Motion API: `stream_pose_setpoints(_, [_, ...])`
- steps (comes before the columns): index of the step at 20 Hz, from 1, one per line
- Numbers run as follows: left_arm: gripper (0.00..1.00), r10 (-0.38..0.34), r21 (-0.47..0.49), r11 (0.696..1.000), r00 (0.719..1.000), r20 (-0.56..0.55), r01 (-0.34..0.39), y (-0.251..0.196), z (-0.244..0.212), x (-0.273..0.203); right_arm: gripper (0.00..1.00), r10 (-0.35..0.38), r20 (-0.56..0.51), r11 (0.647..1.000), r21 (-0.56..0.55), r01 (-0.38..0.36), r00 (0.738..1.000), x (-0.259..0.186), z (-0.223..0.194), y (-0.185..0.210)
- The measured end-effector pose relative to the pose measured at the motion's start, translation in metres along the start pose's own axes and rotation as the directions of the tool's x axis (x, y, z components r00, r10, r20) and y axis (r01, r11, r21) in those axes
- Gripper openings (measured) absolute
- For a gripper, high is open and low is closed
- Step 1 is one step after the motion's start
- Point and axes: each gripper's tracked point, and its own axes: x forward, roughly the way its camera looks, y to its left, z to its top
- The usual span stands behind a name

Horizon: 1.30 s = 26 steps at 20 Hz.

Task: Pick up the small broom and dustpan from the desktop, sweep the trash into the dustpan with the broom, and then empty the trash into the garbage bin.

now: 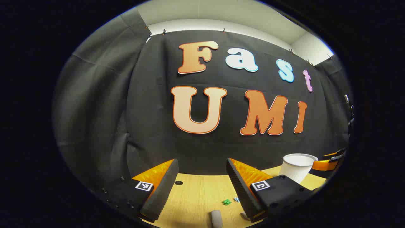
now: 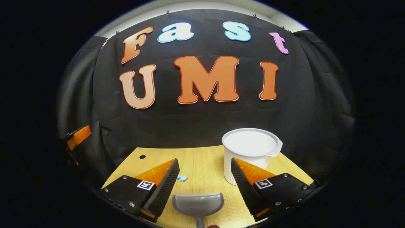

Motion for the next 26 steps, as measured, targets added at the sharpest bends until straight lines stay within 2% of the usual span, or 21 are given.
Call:
stream_pose_setpoints(18, [0.96, 0.003, 0.011, 1.0, 1.0, 0.006, -0.003, 0.004, 0.004, -0.002, 0.99, 0.009, 0.003, 1.0, -0.009, -0.009, 1.0, -0.002, -0.002, 0.009])
stream_pose_setpoints(26, [0.96, 0.005, 0.024, 1.0, 1.0, -0.005, -0.005, 0.006, -0.001, 0.0, 0.99, 0.024, -0.048, 1.0, 0.013, -0.023, 0.999, 0.0, -0.014, 0.012])
